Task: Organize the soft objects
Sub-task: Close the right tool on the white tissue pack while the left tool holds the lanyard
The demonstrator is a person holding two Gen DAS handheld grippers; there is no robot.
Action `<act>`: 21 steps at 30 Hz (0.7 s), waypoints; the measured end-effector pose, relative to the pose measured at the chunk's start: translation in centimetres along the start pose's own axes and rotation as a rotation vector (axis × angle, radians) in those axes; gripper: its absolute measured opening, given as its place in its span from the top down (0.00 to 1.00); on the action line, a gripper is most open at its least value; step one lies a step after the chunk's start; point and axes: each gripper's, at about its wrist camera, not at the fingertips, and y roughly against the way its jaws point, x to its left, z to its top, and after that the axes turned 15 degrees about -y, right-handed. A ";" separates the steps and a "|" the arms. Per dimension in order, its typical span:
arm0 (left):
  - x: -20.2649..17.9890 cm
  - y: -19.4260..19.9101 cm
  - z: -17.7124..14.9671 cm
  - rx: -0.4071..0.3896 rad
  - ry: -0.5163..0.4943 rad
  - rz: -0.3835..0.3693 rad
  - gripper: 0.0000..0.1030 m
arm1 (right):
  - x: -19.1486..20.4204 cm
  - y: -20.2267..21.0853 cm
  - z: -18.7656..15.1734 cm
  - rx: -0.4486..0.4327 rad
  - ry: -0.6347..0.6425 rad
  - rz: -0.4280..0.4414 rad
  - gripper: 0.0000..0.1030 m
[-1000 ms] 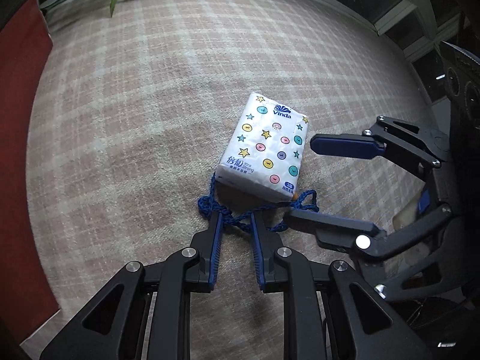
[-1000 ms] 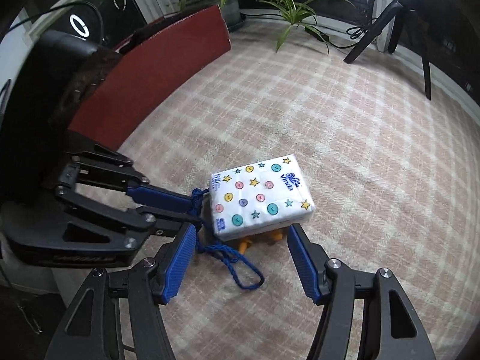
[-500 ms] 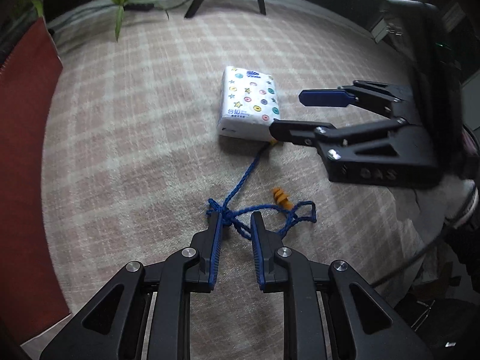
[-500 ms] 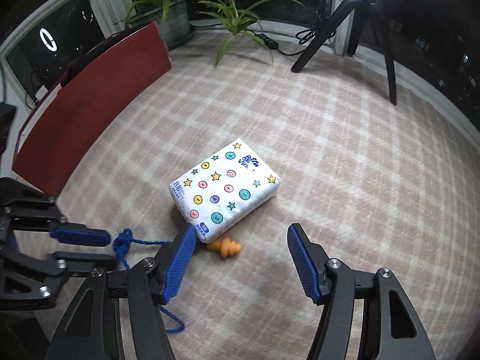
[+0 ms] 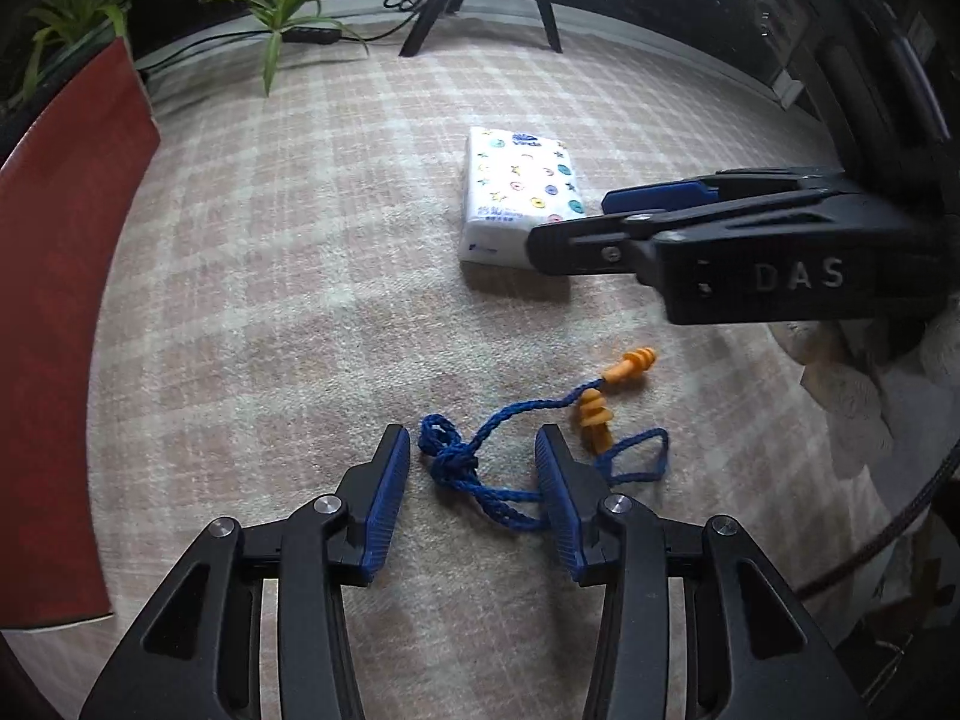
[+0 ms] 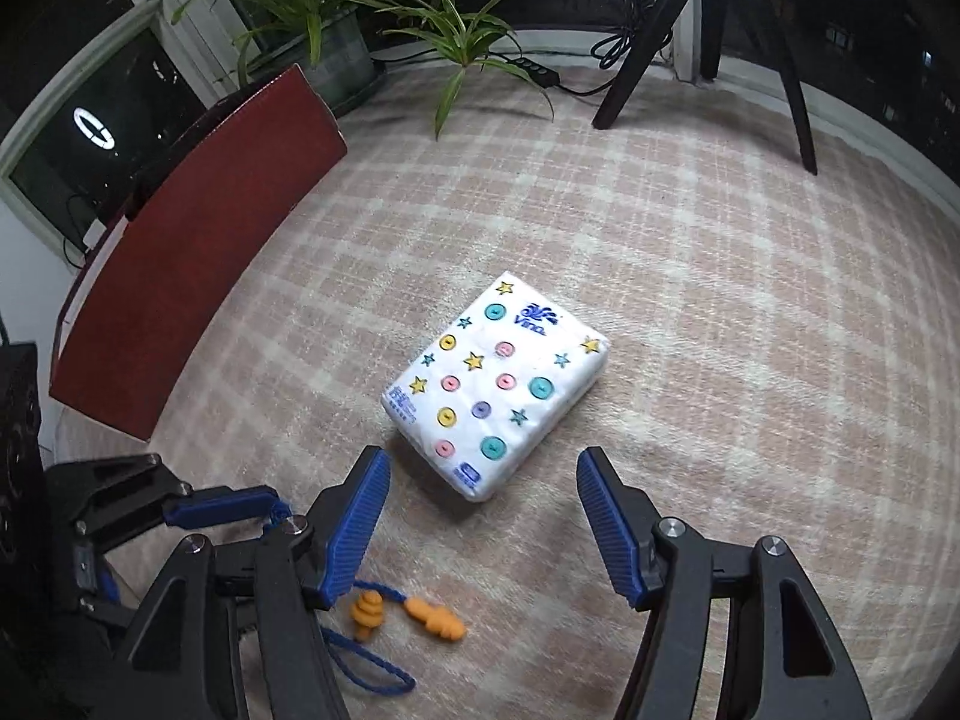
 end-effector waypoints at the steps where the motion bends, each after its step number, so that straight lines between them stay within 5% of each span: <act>1: 0.0 0.1 -0.2 -0.013 0.004 0.006 0.59 | 0.1 -0.3 0.1 -0.003 -0.010 0.003 0.41; 8: 0.2 0.8 -1.5 -0.073 0.051 0.007 0.60 | 1.4 -2.0 1.0 -0.016 -0.049 -0.012 0.39; 21: -0.9 0.8 -2.0 -0.102 0.025 0.051 0.87 | 2.6 -3.6 2.3 -0.034 0.080 -0.155 0.42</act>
